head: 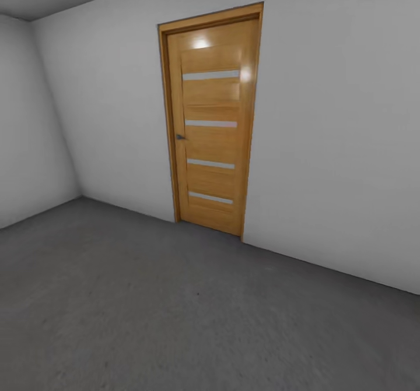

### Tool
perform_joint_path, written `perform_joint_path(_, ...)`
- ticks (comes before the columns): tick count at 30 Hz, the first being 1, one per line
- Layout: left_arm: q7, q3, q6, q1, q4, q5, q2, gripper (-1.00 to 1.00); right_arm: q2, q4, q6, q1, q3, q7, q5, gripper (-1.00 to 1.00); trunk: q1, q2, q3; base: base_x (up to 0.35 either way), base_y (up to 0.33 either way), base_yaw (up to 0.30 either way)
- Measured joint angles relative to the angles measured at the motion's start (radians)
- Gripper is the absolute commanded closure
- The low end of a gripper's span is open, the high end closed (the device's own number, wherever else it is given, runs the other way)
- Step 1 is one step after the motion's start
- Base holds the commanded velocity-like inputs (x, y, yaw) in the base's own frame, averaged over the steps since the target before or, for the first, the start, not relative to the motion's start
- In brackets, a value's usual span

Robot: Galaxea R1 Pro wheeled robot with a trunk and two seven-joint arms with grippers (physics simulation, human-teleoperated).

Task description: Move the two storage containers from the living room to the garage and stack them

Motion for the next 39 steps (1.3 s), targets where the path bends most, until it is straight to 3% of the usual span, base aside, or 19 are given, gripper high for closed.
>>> perform_joint_path(17,0.0,0.0,-0.001,0.0,0.0,0.0,0.0,-1.0,0.0,0.0,0.002,0.0,0.0,0.0,0.0,-1.0,0.0,0.0,0.0,0.017,0.0,0.238)
perform_joint_path(39,0.0,0.0,0.011,0.0,0.0,0.005,0.003,-1.0,-0.003,0.0,0.004,0.0,0.003,0.001,0.005,-1.0,-0.001,0.0,0.0,0.304,0.0,0.005)
